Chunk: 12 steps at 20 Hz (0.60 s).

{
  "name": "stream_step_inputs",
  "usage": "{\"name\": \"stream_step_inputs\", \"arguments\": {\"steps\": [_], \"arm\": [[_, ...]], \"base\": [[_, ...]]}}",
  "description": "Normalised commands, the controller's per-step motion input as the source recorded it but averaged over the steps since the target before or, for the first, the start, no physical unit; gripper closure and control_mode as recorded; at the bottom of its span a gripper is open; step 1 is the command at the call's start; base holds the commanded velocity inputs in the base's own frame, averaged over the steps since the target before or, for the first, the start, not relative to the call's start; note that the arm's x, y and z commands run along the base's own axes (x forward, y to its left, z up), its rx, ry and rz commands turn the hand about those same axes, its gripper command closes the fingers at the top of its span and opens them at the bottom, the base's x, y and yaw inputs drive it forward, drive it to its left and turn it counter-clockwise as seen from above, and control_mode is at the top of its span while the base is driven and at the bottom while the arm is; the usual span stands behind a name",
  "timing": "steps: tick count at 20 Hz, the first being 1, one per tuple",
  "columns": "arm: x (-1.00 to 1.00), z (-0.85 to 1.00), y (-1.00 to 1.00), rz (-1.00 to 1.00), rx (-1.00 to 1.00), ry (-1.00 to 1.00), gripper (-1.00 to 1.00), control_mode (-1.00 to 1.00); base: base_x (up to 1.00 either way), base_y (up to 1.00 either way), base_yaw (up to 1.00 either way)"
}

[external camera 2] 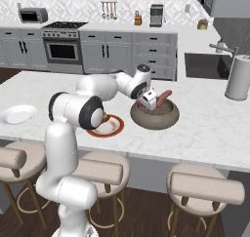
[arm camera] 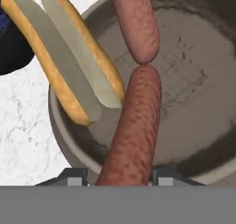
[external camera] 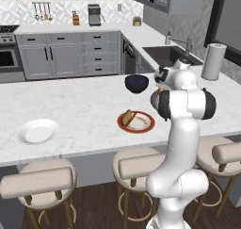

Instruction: Place one bun and one sausage from the bowl on each plate.

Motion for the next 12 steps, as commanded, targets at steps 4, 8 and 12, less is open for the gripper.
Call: {"name": "stream_step_inputs", "arguments": {"steps": [4, 8, 12], "arm": [[-0.93, 0.74, 0.62, 0.00, -0.06, -0.25, 1.00, -1.00], [-0.93, 0.13, 1.00, 0.02, -0.13, -0.03, 1.00, -1.00], [-0.86, -0.02, 1.00, 0.04, -0.10, 0.00, 1.00, -1.00]], "base": [[0.00, 0.00, 0.00], [0.00, 0.00, 0.00], [0.00, 0.00, 0.00]]}}
